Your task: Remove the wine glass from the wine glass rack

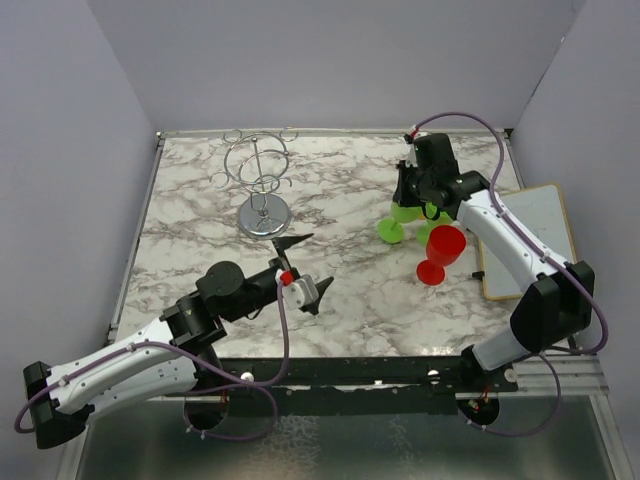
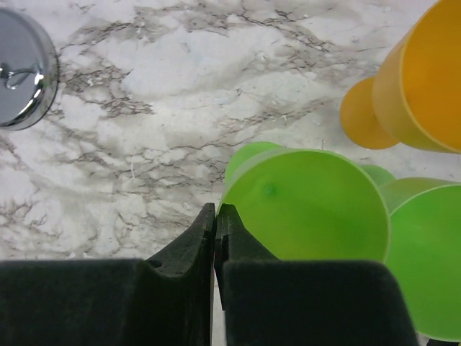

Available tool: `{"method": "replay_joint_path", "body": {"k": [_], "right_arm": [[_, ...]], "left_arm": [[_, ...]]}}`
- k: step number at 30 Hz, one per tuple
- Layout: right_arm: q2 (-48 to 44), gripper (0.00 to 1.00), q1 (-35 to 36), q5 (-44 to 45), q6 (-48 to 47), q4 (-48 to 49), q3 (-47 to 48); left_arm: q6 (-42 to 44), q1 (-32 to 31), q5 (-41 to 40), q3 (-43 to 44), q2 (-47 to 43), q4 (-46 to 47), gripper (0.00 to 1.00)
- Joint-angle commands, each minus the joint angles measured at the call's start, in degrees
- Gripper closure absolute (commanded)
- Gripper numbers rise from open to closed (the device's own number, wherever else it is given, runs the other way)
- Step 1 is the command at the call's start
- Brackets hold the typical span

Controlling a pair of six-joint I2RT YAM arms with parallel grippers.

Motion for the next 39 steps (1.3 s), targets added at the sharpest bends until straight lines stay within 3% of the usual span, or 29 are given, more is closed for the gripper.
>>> {"method": "replay_joint_path", "body": {"k": [1, 32, 39], "right_arm": [[2.0, 0.99, 0.2, 6.3, -0.3, -0.4, 2.4], [5.3, 0.95, 2.7, 11.5, -1.6, 1.7, -2.6], [4.9, 0.74, 2.7, 11.9, -2.0, 0.7, -1.9]], "left_arm": [[0.4, 0.3, -3.2, -1.2, -2.5, 4.1, 0.01], [-0.7, 2.4, -5.0, -0.2, -1.6, 4.2, 0.01], [-0.7, 2.5, -5.2, -0.1, -1.9, 3.9, 0.01]]}}
